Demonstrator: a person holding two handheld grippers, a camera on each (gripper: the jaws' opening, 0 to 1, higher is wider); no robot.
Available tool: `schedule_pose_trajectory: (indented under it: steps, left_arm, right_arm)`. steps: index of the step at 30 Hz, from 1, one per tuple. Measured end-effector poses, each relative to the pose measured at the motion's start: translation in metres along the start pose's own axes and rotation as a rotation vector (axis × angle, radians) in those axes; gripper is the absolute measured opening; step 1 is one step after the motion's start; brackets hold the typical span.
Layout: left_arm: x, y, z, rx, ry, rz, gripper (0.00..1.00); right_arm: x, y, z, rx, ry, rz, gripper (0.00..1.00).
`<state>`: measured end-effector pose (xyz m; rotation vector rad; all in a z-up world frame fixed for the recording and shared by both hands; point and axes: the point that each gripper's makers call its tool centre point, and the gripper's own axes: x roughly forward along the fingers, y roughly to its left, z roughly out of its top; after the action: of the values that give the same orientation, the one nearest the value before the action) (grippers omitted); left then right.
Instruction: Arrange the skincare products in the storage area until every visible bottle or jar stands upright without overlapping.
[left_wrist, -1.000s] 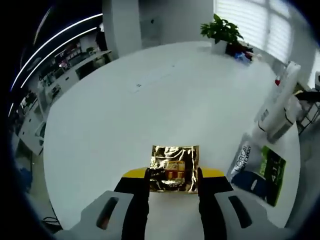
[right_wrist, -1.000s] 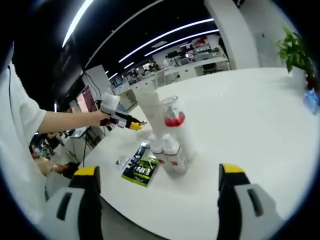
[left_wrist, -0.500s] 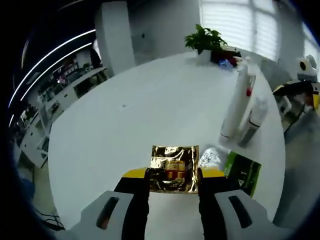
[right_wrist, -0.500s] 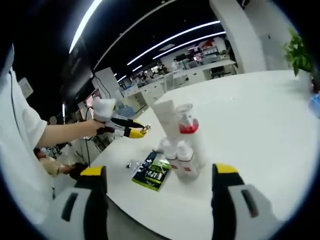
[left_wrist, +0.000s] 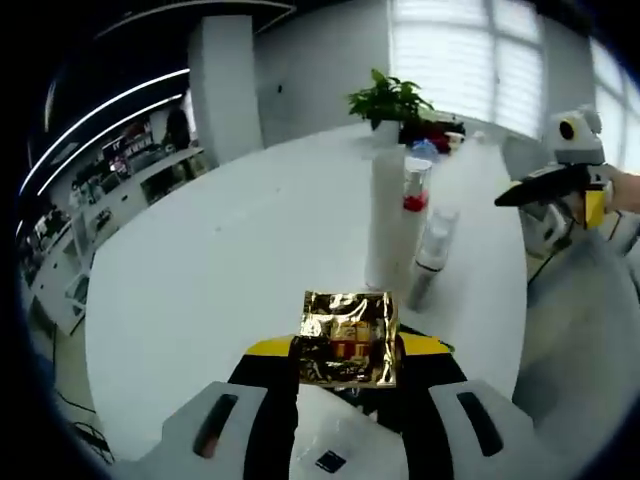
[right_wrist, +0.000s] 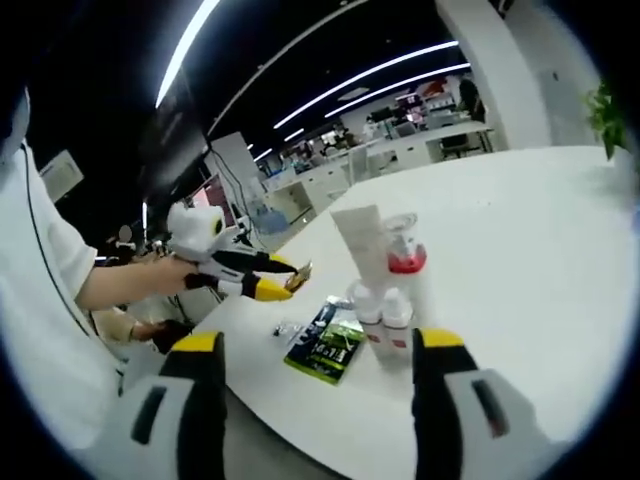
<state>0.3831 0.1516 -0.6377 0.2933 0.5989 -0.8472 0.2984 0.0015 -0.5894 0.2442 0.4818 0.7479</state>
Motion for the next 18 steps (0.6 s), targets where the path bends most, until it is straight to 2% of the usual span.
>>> schedule_pose_trajectory:
  steps: [10, 18]
  left_arm:
    - [-0.014, -0.031, 0.007, -0.002, -0.026, -0.003, 0.35]
    - [-0.028, -0.057, 0.025, 0.002, -0.078, -0.007, 0.35]
  right_arm:
    - [0.003, 0.015, 0.002, -0.002, 0.003, 0.059, 0.67]
    - [0.008, 0.028, 0.004, 0.020, -0.003, 0.105, 0.53]
